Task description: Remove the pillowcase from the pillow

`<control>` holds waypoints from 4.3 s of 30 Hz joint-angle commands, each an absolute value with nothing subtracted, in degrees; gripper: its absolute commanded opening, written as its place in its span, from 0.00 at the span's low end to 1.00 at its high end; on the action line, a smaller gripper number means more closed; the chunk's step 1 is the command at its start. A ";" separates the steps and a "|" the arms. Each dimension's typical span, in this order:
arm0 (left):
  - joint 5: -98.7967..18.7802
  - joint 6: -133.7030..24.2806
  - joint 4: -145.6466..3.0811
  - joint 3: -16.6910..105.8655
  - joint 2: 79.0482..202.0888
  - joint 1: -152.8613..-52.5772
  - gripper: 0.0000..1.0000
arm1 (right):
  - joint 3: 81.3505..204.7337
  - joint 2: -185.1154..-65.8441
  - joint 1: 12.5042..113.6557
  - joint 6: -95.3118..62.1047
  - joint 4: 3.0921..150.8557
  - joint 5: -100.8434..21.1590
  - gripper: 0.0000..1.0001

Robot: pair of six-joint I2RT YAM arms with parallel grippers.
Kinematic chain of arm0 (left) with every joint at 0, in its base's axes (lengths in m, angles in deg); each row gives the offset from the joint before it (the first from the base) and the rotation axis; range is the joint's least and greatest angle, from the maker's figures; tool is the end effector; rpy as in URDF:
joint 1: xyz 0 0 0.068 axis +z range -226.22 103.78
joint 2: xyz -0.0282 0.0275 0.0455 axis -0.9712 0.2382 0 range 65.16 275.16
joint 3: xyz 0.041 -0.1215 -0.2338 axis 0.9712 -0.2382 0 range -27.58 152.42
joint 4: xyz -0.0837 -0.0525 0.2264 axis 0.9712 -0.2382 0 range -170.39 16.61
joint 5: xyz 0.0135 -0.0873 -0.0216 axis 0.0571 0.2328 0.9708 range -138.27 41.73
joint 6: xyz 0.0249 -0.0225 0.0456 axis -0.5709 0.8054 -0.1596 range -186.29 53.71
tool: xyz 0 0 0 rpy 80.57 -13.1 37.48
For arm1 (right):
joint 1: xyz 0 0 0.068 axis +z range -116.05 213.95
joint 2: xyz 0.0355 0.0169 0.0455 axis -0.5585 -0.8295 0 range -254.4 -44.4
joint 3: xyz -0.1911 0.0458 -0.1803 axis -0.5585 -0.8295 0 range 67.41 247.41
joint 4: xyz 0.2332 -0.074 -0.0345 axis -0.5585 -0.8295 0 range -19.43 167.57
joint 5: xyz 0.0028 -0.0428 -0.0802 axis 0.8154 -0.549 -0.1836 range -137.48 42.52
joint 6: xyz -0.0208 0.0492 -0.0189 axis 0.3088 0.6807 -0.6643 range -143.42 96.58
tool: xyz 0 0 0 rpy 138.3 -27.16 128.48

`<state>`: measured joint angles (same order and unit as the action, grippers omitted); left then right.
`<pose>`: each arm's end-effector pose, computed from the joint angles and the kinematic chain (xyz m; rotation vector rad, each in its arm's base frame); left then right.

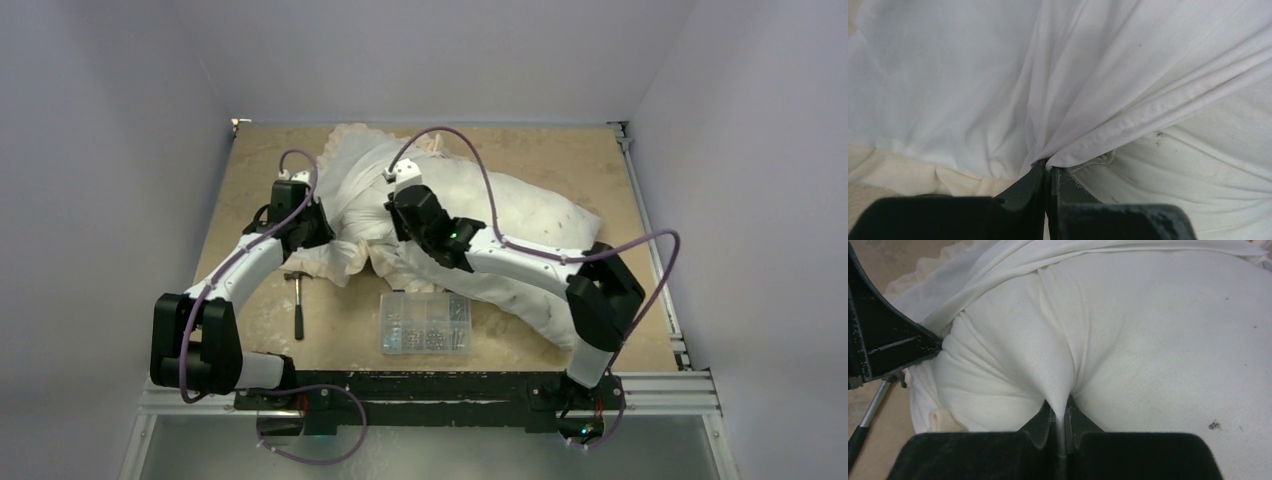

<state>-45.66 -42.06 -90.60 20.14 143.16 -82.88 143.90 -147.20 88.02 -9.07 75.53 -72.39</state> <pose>0.2697 -0.0332 0.2179 -0.3485 2.3956 -0.3039 0.2519 0.3192 0.2646 -0.4342 1.9827 0.3075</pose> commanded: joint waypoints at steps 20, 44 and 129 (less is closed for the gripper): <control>-39.02 -35.44 -84.50 23.53 134.26 -98.26 0.03 | 145.83 -130.78 76.92 -1.03 83.49 -64.79 0.00; -50.81 -38.59 -94.56 31.52 132.26 -96.78 0.42 | 141.65 -124.09 66.58 4.37 80.97 -69.41 0.00; -51.87 -31.32 -91.37 37.71 157.82 -68.56 0.00 | 140.25 -94.52 63.29 -12.14 84.27 -50.39 0.00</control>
